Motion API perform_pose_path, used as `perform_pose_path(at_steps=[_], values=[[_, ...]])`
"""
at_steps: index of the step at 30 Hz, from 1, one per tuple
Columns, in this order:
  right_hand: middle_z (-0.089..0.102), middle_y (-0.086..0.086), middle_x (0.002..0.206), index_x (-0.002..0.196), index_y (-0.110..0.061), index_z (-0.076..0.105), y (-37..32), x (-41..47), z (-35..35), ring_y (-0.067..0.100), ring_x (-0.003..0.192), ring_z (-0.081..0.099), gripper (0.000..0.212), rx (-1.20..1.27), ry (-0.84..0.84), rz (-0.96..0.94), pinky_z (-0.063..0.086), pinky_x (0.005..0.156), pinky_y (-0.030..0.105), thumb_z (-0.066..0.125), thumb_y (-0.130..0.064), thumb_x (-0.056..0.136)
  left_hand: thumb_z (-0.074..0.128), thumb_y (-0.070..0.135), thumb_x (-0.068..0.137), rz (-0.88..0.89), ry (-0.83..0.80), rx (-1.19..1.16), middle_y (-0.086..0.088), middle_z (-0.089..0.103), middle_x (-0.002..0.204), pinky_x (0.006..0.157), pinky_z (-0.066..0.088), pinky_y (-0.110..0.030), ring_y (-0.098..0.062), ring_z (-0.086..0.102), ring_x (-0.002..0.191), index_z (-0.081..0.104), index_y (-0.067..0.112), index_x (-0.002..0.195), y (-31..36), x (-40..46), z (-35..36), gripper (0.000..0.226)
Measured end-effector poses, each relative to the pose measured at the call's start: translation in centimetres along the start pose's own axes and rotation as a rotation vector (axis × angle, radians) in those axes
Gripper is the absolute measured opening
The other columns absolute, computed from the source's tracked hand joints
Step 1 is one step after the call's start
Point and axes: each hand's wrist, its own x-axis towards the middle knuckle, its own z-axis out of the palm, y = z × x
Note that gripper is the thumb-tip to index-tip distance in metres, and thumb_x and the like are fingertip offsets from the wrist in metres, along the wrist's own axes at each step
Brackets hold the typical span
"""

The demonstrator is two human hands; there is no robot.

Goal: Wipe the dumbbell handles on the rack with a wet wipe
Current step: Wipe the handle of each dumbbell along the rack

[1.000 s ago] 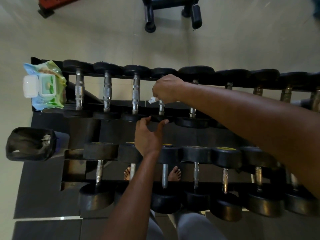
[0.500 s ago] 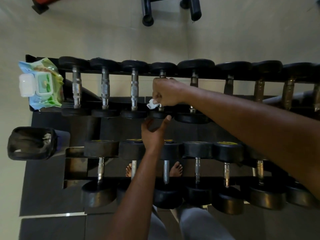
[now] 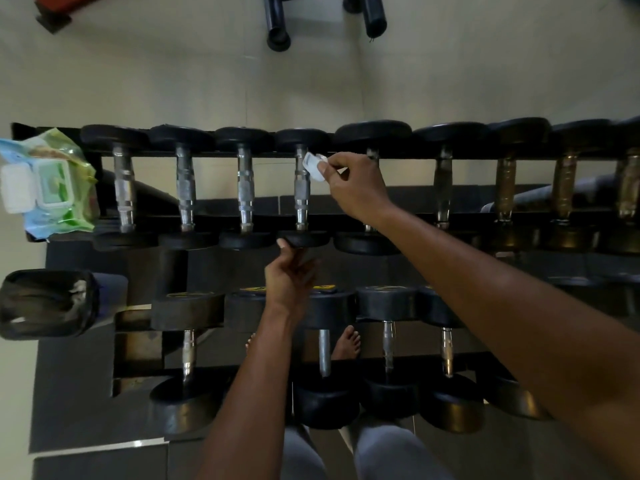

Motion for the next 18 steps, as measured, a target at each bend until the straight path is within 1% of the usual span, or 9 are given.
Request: perform_pose_path(at_steps=[2, 4, 6, 7, 9, 12, 14, 16, 18], values=[[0.072, -0.011, 0.097, 0.112, -0.021, 0.075, -0.3, 0.1, 0.5, 0.003, 0.082, 0.067, 0.021, -0.019, 0.056, -0.033, 0.057, 0.074, 0.027, 0.061, -0.036, 0.108, 0.057, 0.067, 0.1, -0.001, -0.012, 0.023, -0.006, 0.075, 0.116, 0.077, 0.048, -0.035, -0.018, 0.071, 0.087, 0.071, 0.018, 0.118, 0.0, -0.2, 0.1, 0.054], [0.072, -0.011, 0.097, 0.111, -0.021, 0.073, -0.4, 0.1, 1.1, 0.002, 0.081, 0.067, 0.018, -0.035, 0.119, -0.067, 0.06, 0.075, 0.03, 0.062, -0.035, 0.108, 0.079, 0.061, 0.086, 0.062, 0.023, 0.058, -0.006, 0.075, 0.112, 0.075, 0.052, -0.033, -0.022, 0.074, 0.096, 0.066, 0.017, 0.125, -0.7, -0.4, 0.4, 0.06], [0.072, -0.011, 0.094, 0.109, -0.021, 0.073, -0.5, 0.1, 1.7, 0.001, 0.08, 0.068, 0.015, -0.057, 0.191, -0.103, 0.062, 0.074, 0.03, 0.064, -0.033, 0.107, 0.086, 0.052, 0.079, 0.114, 0.081, 0.043, -0.003, 0.074, 0.098, 0.069, 0.057, -0.03, -0.024, 0.076, 0.095, 0.065, 0.018, 0.11, -0.9, -0.6, 1.0, 0.05], [0.073, -0.012, 0.093, 0.109, -0.021, 0.073, -0.5, 0.1, 1.9, 0.001, 0.08, 0.068, 0.014, -0.068, 0.225, -0.123, 0.062, 0.073, 0.029, 0.065, -0.032, 0.106, 0.083, 0.051, 0.079, 0.114, 0.092, 0.042, -0.001, 0.073, 0.093, 0.066, 0.058, -0.029, -0.023, 0.075, 0.091, 0.066, 0.019, 0.104, -0.9, -0.5, 1.0, 0.044], [0.073, -0.011, 0.094, 0.11, -0.019, 0.073, -0.8, 0.2, 2.2, 0.0, 0.08, 0.067, 0.012, -0.073, 0.277, -0.165, 0.058, 0.073, 0.019, 0.066, -0.028, 0.106, 0.069, 0.058, 0.091, 0.065, 0.06, 0.067, -0.001, 0.077, 0.099, 0.068, 0.055, -0.03, -0.017, 0.073, 0.084, 0.073, 0.017, 0.11, -0.5, -0.5, 1.1, 0.045], [0.072, -0.005, 0.095, 0.112, -0.016, 0.071, -1.0, 0.4, 2.6, 0.001, 0.08, 0.063, 0.012, -0.089, 0.336, -0.223, 0.049, 0.069, 0.007, 0.064, -0.024, 0.108, 0.038, 0.072, 0.106, -0.021, -0.005, 0.09, -0.004, 0.079, 0.119, 0.067, 0.049, -0.029, -0.014, 0.068, 0.076, 0.075, 0.013, 0.124, -0.1, -0.6, 0.8, 0.072], [0.07, -0.004, 0.096, 0.11, -0.017, 0.071, -0.9, 0.7, 3.3, 0.005, 0.083, 0.064, 0.013, -0.095, 0.297, -0.219, 0.05, 0.07, 0.012, 0.062, -0.026, 0.109, 0.022, 0.084, 0.1, -0.071, -0.022, 0.183, -0.006, 0.08, 0.121, 0.07, 0.052, -0.031, -0.018, 0.073, 0.081, 0.075, 0.01, 0.128, -0.4, -0.8, 1.0, 0.096], [0.069, -0.002, 0.099, 0.109, -0.017, 0.072, -0.7, 0.9, 3.9, 0.009, 0.086, 0.064, 0.013, -0.086, 0.244, -0.191, 0.054, 0.074, 0.021, 0.061, -0.024, 0.109, 0.017, 0.091, 0.094, -0.066, 0.084, 0.363, -0.007, 0.082, 0.109, 0.079, 0.058, -0.039, -0.025, 0.077, 0.091, 0.079, 0.012, 0.117, -0.9, -1.8, 1.8, 0.104], [0.07, 0.0, 0.101, 0.11, -0.016, 0.073, -0.6, 1.1, 4.1, 0.011, 0.088, 0.065, 0.013, -0.068, 0.225, -0.167, 0.053, 0.076, 0.022, 0.062, -0.021, 0.108, 0.034, 0.085, 0.098, 0.109, 0.325, 0.593, -0.005, 0.079, 0.097, 0.079, 0.057, -0.035, -0.027, 0.075, 0.094, 0.077, 0.012, 0.104, -1.0, -3.2, 2.1, 0.085]])
